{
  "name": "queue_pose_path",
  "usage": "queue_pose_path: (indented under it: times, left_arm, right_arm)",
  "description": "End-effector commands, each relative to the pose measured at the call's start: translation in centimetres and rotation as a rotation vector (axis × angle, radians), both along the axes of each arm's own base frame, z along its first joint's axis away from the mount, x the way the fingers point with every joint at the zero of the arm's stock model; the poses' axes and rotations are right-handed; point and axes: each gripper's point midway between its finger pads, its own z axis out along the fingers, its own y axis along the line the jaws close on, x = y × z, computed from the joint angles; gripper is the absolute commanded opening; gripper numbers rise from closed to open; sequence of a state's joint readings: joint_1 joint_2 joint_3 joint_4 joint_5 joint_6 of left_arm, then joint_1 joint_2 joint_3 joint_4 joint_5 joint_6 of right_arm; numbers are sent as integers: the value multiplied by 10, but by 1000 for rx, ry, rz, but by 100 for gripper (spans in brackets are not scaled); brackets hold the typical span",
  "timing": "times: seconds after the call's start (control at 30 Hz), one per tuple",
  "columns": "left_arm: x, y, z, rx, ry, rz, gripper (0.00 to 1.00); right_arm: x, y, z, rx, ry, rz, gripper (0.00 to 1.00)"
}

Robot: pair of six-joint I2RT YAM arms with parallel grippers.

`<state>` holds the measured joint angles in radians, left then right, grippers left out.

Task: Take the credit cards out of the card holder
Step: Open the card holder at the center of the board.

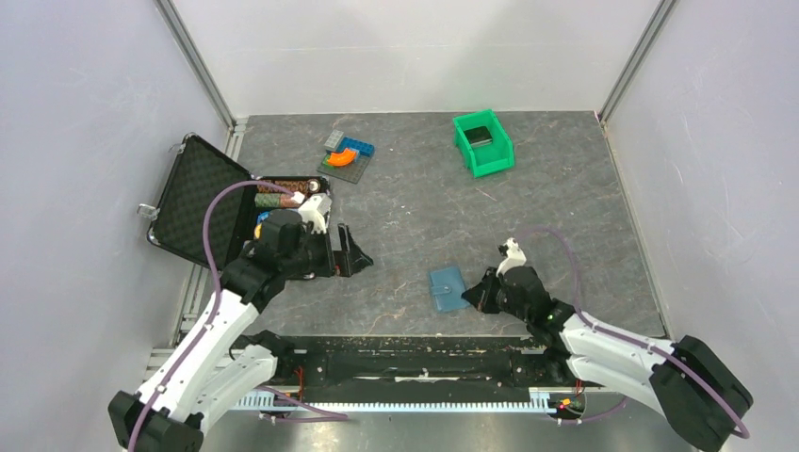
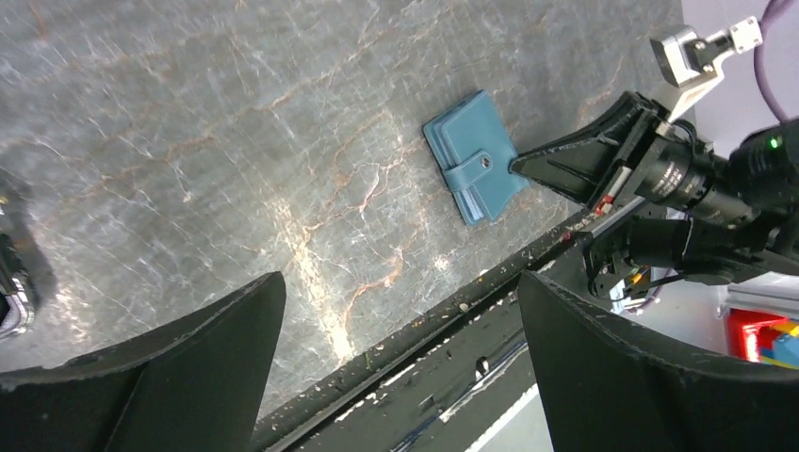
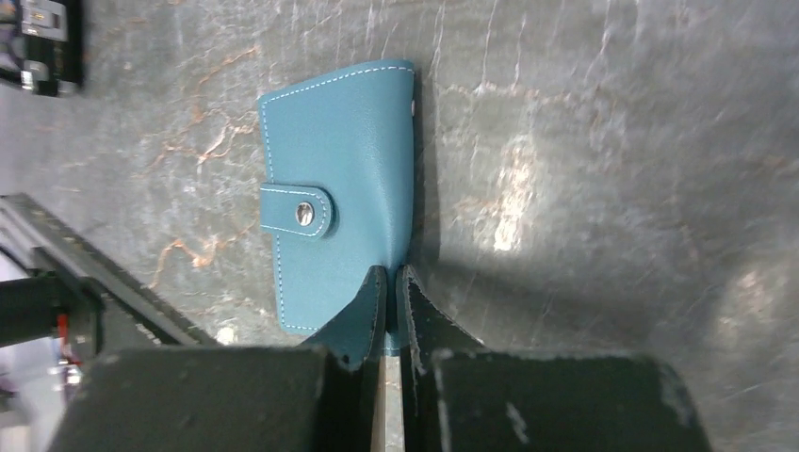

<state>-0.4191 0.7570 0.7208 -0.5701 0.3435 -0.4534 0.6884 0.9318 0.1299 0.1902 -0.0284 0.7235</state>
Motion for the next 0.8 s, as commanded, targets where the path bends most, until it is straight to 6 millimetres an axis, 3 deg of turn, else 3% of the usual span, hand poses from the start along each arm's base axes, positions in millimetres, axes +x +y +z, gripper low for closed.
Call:
queue_pose_path:
  times: [0.0,0.03,0.17,0.23,0.4,0.53,0.77]
  left_arm:
    - [-1,-19,-9,-80,116,-1,98]
    - [0,-23,-13,-87,129,3,97]
    - [-1,-43,-29,-101,171,0,92]
    - [-4,-53,-41,-69,195,-13,91]
    - [-4,-83,-60,-7,218,-49,86]
    - [1,-110,-64,-8,239,-94,81]
    - [-10,-147,-87,-12,288,-176,75]
  right_arm:
    - [-10,10,6,189,47,-89,0]
    - [-12,11,7,194,39,-78,1]
    - [-15,7,6,109,13,-24,26]
    - [-16,4,9,71,-10,1,33]
    - [-8,2,27,18,-119,59,33]
    - [2,5,40,-35,-173,94,39]
    - [11,10,25,-103,-148,124,41]
